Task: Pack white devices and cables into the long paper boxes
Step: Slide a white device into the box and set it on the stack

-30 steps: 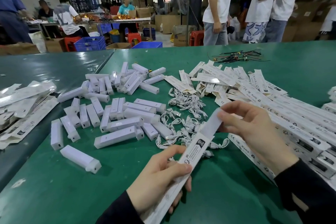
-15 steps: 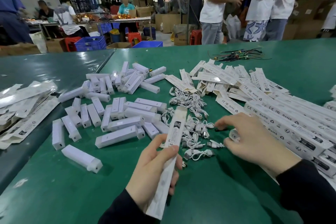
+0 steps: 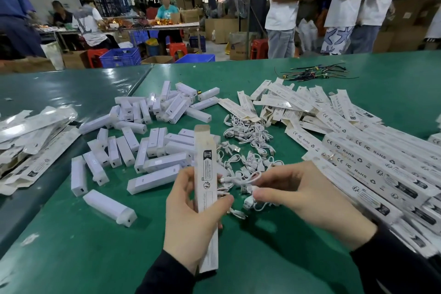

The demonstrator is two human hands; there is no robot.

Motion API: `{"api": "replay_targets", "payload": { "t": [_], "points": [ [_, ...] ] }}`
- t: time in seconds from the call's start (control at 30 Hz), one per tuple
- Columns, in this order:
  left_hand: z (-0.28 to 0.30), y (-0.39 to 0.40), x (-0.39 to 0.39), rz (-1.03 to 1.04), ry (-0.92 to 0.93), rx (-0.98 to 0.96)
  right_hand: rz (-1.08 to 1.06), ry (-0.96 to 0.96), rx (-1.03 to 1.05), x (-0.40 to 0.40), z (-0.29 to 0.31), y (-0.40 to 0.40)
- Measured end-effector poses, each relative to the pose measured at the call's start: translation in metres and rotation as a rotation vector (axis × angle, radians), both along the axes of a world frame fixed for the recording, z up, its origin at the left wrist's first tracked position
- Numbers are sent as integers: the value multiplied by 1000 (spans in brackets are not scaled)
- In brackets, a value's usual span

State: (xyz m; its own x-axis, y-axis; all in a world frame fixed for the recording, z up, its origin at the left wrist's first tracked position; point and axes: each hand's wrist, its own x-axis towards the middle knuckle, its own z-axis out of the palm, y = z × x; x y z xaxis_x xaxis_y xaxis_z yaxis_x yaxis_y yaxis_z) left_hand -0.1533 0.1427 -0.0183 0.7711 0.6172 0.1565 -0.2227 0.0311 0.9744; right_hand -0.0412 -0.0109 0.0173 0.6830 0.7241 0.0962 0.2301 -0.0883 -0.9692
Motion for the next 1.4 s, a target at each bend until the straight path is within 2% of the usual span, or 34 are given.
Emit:
{"api": "replay_targets", "payload": {
  "t": [0.1, 0.33, 0.43, 0.53, 0.73, 1.0, 1.13, 1.3, 1.4],
  "points": [
    [3, -2, -1, -50, -40, 52, 86, 158, -17, -1, 1, 1],
    [5, -7, -1, -149, -18, 33, 121, 287, -44, -3, 5, 1],
    [7, -8, -2, -176, -32, 5, 108, 525, 8, -7, 2, 7],
    [10, -10, -3, -189, -30, 58, 136, 743, 16, -12, -1, 14],
    [16, -13, -5, -244, -40, 67, 251, 920, -18, -10, -2, 9],
    [17, -12, -3, -163, -92, 28, 150, 899, 50, -5, 0, 5],
    [16, -10, -3, -122, -89, 76, 150, 874, 70, -6, 2, 8],
    [15, -12, -4, -82, -57, 154, 191, 696, 37, -7, 0, 5],
    [16, -11, -4, -40, -47, 138, 156, 592, 65, -9, 1, 4]
  ]
}}
